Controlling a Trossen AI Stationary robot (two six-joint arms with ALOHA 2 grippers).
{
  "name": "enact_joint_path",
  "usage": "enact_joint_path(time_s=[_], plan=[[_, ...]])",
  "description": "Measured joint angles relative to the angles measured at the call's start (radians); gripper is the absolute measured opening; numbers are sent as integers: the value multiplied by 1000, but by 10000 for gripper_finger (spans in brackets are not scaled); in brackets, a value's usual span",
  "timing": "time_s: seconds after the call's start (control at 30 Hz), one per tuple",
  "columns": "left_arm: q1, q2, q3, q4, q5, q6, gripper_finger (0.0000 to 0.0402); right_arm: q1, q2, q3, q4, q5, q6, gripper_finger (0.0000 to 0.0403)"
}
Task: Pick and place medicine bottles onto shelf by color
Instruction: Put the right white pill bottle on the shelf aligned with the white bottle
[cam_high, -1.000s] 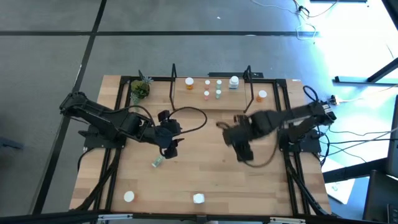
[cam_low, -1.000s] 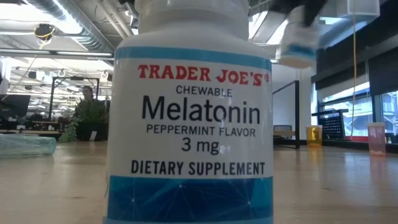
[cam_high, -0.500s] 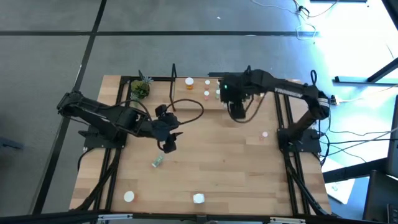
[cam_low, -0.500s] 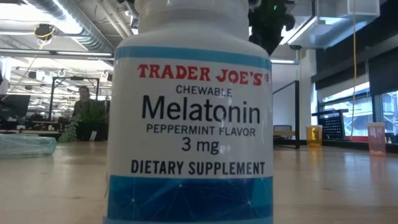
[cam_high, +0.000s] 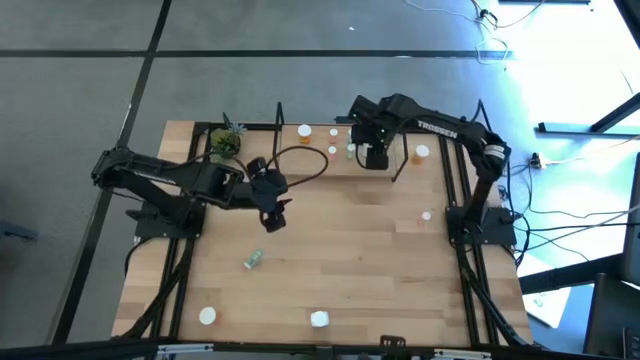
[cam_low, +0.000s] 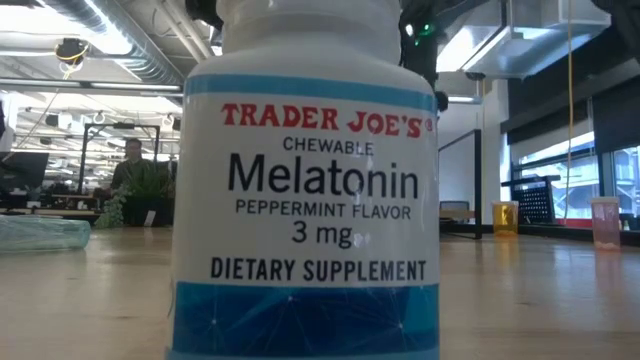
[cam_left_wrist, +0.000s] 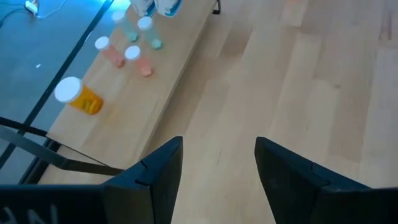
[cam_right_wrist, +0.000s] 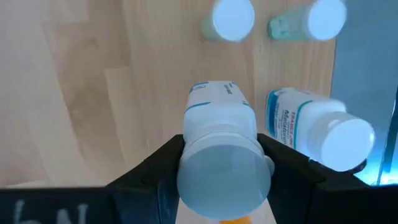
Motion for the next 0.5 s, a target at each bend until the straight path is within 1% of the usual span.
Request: enact_joint_path(time_s=[0.23, 0.5], plan=[[15, 0, 0, 0, 1, 0, 195, -39, 45, 0, -6, 7, -28, 184], [15, 0, 0, 0, 1, 1, 195, -52, 55, 0, -4, 6, -51, 184]])
